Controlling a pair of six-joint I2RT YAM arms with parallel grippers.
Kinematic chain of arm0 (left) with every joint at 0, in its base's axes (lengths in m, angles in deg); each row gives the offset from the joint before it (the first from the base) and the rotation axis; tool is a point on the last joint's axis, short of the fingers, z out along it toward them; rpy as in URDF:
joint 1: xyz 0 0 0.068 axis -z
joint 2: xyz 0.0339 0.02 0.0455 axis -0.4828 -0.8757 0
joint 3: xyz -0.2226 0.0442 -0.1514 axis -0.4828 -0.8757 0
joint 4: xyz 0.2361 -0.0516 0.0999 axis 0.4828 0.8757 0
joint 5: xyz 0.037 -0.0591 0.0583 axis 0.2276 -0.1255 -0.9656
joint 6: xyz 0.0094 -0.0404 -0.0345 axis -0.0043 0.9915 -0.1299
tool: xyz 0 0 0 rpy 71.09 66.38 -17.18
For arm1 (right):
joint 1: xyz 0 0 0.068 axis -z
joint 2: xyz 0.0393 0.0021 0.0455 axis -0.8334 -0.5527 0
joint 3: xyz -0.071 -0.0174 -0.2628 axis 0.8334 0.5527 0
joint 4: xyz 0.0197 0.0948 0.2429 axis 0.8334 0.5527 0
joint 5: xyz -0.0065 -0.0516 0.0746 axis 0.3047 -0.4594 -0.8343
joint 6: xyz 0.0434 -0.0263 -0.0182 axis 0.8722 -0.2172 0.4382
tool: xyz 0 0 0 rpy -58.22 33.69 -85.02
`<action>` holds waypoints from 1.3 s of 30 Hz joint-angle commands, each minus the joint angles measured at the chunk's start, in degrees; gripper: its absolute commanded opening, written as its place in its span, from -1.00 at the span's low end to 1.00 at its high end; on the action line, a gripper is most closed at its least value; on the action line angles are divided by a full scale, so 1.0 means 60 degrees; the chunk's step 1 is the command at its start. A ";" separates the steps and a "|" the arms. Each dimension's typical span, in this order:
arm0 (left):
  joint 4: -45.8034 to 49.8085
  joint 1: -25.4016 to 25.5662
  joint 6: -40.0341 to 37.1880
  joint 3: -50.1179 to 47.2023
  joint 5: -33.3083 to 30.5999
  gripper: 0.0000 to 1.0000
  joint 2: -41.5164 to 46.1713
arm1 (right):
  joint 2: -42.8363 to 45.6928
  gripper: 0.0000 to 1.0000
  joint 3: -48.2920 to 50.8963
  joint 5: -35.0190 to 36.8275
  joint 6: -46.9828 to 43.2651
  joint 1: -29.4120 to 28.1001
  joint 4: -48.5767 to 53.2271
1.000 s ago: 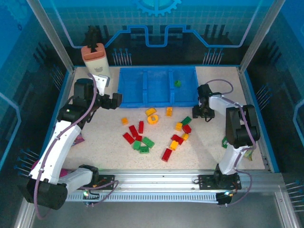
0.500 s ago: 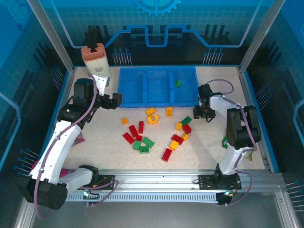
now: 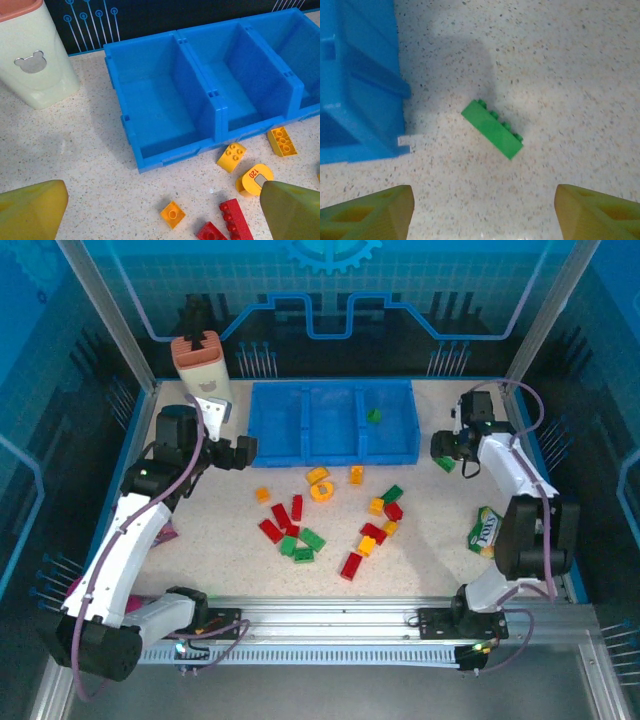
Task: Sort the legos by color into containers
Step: Pick up the lego from the middle-right of the table.
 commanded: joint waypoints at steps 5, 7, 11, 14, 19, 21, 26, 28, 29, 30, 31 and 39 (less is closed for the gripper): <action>0.0066 -0.0009 -0.0288 -0.0171 -0.0075 0.99 -0.0002 | -0.1797 0.56 -0.0857 0.0189 -0.1118 0.0201 0.0421; 0.0062 -0.0008 -0.0303 -0.0178 -0.0082 0.99 -0.0015 | -0.2104 0.53 -0.0897 0.0201 -0.1130 0.0277 0.0383; 0.0062 -0.0014 -0.0318 -0.0179 -0.0074 0.99 -0.0074 | -0.2592 0.45 -0.0925 0.0293 -0.1187 0.0355 0.0220; 0.0077 -0.0023 -0.0332 -0.0164 -0.0075 0.99 -0.0092 | -0.2956 0.44 -0.1071 0.0351 -0.1284 0.0384 0.0226; 0.0105 -0.0023 -0.0347 -0.0164 -0.0131 0.99 -0.0080 | -0.3403 0.34 -0.1231 0.0255 -0.1396 0.0446 0.0175; 0.0106 -0.0023 -0.0361 -0.0168 -0.0144 0.99 -0.0079 | -0.3518 0.24 -0.1260 0.0194 -0.1415 0.0456 0.0168; 0.0114 -0.0022 -0.0352 -0.0149 -0.0141 0.99 -0.0058 | -0.3633 -0.12 -0.1221 0.0119 -0.1375 0.0449 0.0223; 0.0121 -0.0023 -0.0361 -0.0149 -0.0148 0.99 -0.0059 | -0.3612 -0.26 -0.1201 0.0161 -0.1321 0.0452 0.0290; 0.0121 -0.0023 -0.0361 -0.0149 -0.0135 0.99 -0.0057 | -0.3579 -0.32 -0.1173 0.0167 -0.1269 0.0456 0.0328; 0.0121 -0.0023 -0.0361 -0.0149 -0.0135 0.99 -0.0032 | -0.3501 -0.38 -0.1123 0.0163 -0.1213 0.0444 0.0343; 0.0121 -0.0019 -0.0358 -0.0151 -0.0134 0.99 -0.0013 | -0.3387 -0.42 -0.1067 0.0178 -0.1150 0.0450 0.0369; 0.0062 -0.0023 -0.0347 -0.0213 -0.0099 0.99 0.0079 | -0.1636 -0.50 -0.0528 0.0339 -0.0429 0.0220 0.0781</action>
